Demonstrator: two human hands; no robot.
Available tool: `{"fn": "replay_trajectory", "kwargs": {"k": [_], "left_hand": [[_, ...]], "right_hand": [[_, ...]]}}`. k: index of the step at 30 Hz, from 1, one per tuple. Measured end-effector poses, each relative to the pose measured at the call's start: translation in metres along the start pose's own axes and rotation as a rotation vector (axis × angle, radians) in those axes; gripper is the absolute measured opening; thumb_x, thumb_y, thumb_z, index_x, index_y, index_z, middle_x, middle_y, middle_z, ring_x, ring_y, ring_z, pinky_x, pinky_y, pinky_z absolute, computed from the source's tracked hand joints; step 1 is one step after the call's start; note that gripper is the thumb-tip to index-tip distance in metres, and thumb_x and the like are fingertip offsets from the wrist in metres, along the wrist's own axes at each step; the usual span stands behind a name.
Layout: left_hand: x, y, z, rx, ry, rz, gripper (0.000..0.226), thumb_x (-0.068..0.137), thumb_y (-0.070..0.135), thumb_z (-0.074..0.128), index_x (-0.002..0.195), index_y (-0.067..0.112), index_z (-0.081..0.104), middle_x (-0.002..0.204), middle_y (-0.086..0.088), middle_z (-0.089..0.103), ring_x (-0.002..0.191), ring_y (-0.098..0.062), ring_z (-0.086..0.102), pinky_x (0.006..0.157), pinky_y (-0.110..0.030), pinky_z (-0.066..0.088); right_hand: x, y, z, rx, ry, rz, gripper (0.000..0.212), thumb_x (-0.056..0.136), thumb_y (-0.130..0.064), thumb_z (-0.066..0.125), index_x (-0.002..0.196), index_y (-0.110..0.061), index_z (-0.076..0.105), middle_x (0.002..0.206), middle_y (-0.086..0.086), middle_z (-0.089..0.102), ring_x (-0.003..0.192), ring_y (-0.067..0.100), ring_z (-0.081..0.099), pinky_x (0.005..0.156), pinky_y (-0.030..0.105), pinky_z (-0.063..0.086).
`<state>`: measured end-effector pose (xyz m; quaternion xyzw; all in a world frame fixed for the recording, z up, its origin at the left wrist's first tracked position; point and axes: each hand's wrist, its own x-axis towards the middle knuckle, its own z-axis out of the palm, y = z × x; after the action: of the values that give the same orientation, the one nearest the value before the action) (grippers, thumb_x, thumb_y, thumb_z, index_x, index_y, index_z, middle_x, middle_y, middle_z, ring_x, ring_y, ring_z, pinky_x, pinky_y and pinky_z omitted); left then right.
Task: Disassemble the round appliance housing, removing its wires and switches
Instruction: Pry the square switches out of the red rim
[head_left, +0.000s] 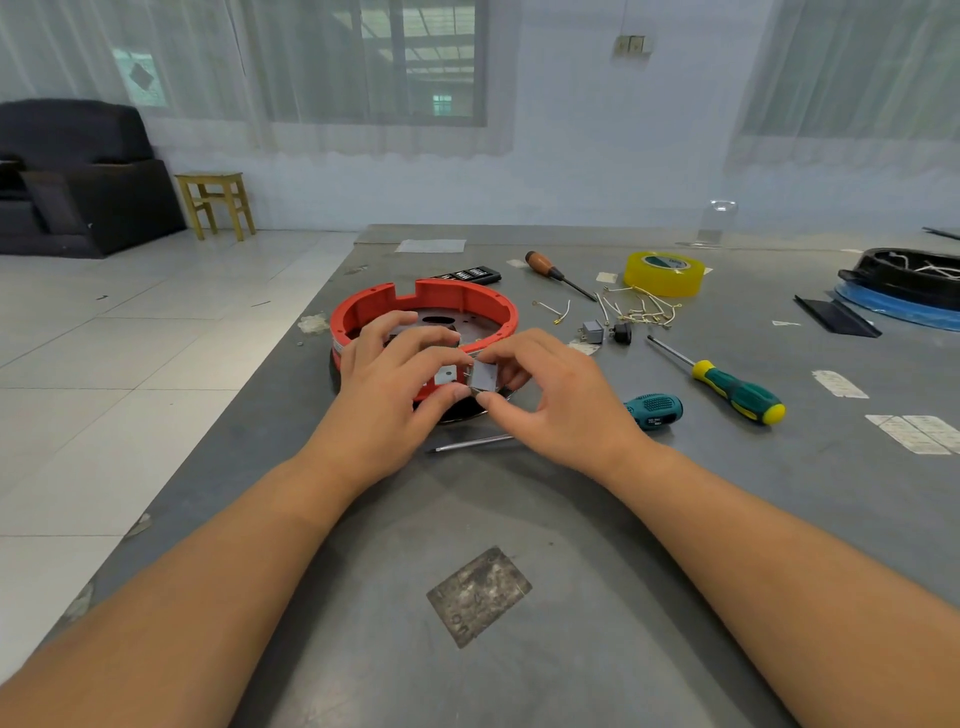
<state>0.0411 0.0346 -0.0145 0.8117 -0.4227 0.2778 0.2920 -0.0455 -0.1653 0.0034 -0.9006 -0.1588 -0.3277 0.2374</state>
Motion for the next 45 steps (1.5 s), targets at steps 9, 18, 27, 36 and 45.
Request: {"fn": "replay_trajectory", "kwargs": {"k": [9,18,27,36,45], "left_hand": [[0.005,-0.002,0.012,0.109,-0.096,-0.118,0.053,0.101,0.051,0.059,0.150,0.034,0.047,0.162,0.009,0.042,0.158,-0.018,0.016,0.124,-0.041,0.004],[0.010,-0.009,0.022,0.135,-0.059,-0.125,0.047,0.099,0.047,0.062,0.143,0.032,0.054,0.150,0.009,0.053,0.150,-0.018,0.031,0.122,-0.040,0.008],[0.010,-0.011,0.024,0.130,-0.044,-0.119,0.046,0.099,0.046,0.062,0.142,0.032,0.056,0.148,0.010,0.054,0.149,-0.017,0.032,0.123,-0.039,0.007],[0.010,-0.009,0.023,0.137,-0.045,-0.135,0.046,0.098,0.046,0.063,0.141,0.032,0.056,0.147,0.011,0.054,0.149,-0.017,0.033,0.124,-0.042,0.009],[0.011,-0.010,0.023,0.131,-0.056,-0.143,0.048,0.098,0.050,0.062,0.143,0.036,0.053,0.149,0.012,0.051,0.148,-0.014,0.030,0.124,-0.039,0.007]], "right_hand": [[0.002,0.050,-0.033,-0.279,-0.167,0.274,0.029,0.092,-0.029,0.070,0.119,-0.019,0.068,0.104,-0.005,0.063,0.092,0.009,0.060,0.089,0.028,0.050],[0.066,0.110,-0.043,-0.384,-0.203,0.560,0.037,0.093,-0.036,0.072,0.128,-0.026,0.067,0.123,0.000,0.068,0.111,0.023,0.061,0.096,0.040,0.053],[0.097,0.136,-0.037,-0.562,-0.454,0.550,0.039,0.094,-0.038,0.069,0.133,-0.031,0.064,0.134,0.000,0.065,0.119,0.025,0.059,0.097,0.041,0.053],[0.090,0.144,-0.028,-0.580,-0.523,0.584,0.034,0.099,-0.035,0.059,0.133,-0.030,0.062,0.131,-0.001,0.065,0.119,0.025,0.057,0.101,0.045,0.051],[0.086,0.134,-0.031,-0.613,-0.507,0.554,0.047,0.098,-0.041,0.061,0.142,-0.028,0.053,0.136,0.003,0.063,0.119,0.027,0.059,0.098,0.044,0.052]]}}
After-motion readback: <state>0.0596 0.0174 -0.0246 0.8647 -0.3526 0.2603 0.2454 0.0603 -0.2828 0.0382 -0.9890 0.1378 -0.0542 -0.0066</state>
